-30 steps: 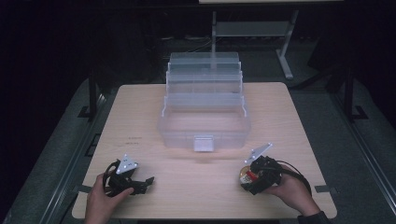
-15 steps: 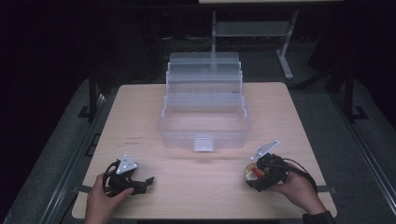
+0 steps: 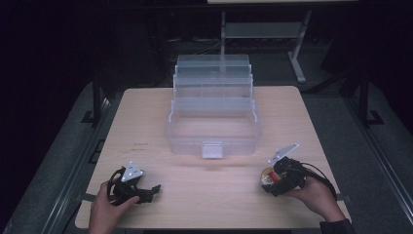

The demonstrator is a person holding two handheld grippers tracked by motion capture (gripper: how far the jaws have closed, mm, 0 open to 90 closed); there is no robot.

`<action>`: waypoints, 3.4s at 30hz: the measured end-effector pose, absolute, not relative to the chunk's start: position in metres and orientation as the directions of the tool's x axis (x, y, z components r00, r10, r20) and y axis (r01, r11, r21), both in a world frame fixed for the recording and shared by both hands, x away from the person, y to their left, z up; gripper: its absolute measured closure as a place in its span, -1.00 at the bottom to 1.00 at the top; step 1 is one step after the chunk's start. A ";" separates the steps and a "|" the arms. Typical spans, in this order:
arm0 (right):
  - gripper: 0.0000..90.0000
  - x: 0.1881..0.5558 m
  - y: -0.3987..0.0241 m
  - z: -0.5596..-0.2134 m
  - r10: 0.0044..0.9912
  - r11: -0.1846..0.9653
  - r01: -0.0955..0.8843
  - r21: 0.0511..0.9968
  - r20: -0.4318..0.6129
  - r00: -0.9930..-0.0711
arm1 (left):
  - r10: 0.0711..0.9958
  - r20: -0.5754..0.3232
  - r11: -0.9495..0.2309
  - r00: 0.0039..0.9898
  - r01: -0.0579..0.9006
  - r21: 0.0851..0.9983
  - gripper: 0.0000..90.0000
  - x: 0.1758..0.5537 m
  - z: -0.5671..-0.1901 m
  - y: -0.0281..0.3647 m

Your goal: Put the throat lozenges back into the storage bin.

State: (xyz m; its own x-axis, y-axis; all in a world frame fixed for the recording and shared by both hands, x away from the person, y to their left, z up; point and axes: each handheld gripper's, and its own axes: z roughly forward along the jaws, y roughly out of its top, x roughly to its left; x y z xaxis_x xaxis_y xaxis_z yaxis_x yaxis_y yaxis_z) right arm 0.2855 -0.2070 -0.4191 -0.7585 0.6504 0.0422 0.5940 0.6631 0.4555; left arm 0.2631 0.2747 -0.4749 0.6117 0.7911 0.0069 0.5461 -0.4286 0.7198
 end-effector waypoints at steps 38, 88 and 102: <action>-0.56 0.307 -0.232 -0.395 0.711 0.608 0.629 0.484 0.022 -0.703 | 0.791 0.007 -0.429 0.612 0.547 0.718 -0.76 0.263 -0.475 0.275; -0.56 0.349 -0.218 -0.341 0.708 0.599 0.603 0.527 0.003 -0.706 | 0.792 0.007 -0.428 0.611 0.546 0.720 -0.76 0.263 -0.475 0.275; -0.56 0.366 -0.204 -0.330 0.704 0.599 0.595 0.536 0.002 -0.711 | 0.791 0.008 -0.430 0.612 0.547 0.718 -0.76 0.263 -0.475 0.275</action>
